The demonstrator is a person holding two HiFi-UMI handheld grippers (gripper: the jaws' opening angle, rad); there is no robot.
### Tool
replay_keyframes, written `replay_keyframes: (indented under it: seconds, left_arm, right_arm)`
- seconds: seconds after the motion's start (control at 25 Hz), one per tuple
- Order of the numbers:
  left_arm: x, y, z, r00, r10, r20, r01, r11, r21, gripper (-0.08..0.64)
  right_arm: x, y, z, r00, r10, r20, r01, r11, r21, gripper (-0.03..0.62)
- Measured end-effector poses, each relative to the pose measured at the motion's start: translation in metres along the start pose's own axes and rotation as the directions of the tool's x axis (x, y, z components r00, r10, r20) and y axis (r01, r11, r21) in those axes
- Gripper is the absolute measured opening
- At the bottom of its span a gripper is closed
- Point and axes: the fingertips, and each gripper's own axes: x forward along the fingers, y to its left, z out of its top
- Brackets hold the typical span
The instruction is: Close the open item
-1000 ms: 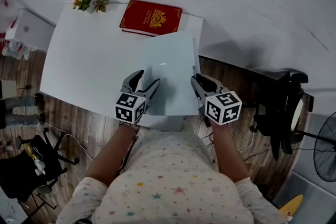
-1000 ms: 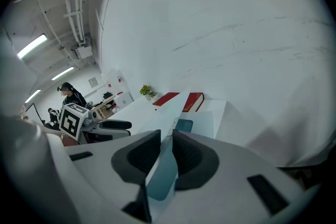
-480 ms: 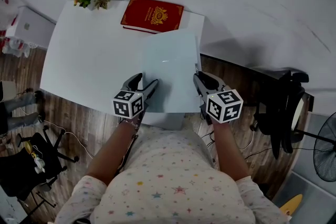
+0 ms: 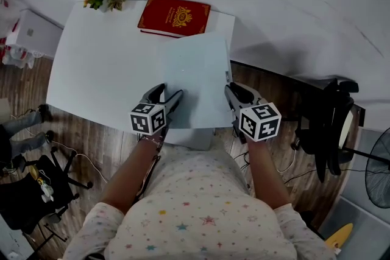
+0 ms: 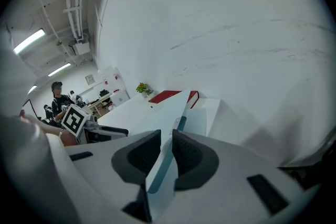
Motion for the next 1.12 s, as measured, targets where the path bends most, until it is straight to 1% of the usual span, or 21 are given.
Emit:
replay_keyframes:
  seconds: [0.16,0.24,0.36,0.44,0.52,0.6,0.64,0.76,0.88,1.0,1.12]
  left_arm:
    - [0.001,0.0,-0.001,1.0,0.019,-0.004,-0.019,0.999,0.029,0.291]
    - [0.002,-0.001,-0.002,1.0,0.027,0.002,-0.027,0.999,0.034,0.291]
    - [0.001,0.001,-0.002,0.999,0.034,0.01,-0.034,0.999,0.029,0.291]
    - [0.001,0.002,-0.002,0.999,0.034,0.013,-0.034,0.999,0.026,0.291]
    - [0.002,0.002,-0.002,0.999,0.034,0.015,-0.035,0.999,0.025,0.291]
    - [0.002,0.002,-0.002,0.999,0.036,0.016,-0.037,0.999,0.029,0.291]
    - [0.002,0.002,-0.002,0.999,0.038,0.014,-0.038,0.999,0.032,0.291]
    - [0.003,0.001,-0.002,0.999,0.042,0.008,-0.043,0.998,0.047,0.29]
    - [0.004,0.0,-0.002,0.999,0.045,0.005,-0.046,0.997,0.055,0.29]
    - [0.005,-0.001,-0.003,0.999,0.046,-0.001,-0.046,0.997,0.064,0.29]
    - [0.005,-0.001,-0.004,0.999,0.049,-0.005,-0.048,0.996,0.077,0.29]
  right_arm:
    - [-0.002,-0.002,-0.007,1.0,0.006,-0.005,-0.006,1.0,0.012,0.071]
    - [-0.004,-0.006,-0.011,1.0,0.006,-0.005,-0.006,1.0,0.026,0.089]
    - [-0.007,-0.016,-0.017,1.0,0.008,0.005,-0.008,0.998,0.065,0.137]
    - [-0.009,-0.022,-0.021,0.999,0.031,0.016,-0.032,0.993,0.117,0.18]
    - [-0.007,-0.025,-0.027,0.997,0.074,0.029,-0.078,0.978,0.192,0.238]
    - [-0.003,-0.024,-0.034,0.993,0.111,0.032,-0.116,0.961,0.251,0.269]
    - [-0.001,-0.024,-0.038,0.992,0.121,0.025,-0.123,0.956,0.266,0.286]
    - [0.008,-0.021,-0.05,0.991,0.136,-0.008,-0.128,0.95,0.284,0.356]
    - [0.015,-0.019,-0.064,0.988,0.143,-0.052,-0.122,0.951,0.285,0.385]
    - [0.019,-0.018,-0.077,0.986,0.141,-0.09,-0.11,0.953,0.283,0.399]
    - [0.021,-0.015,-0.082,0.985,0.145,-0.088,-0.113,0.948,0.298,0.397]
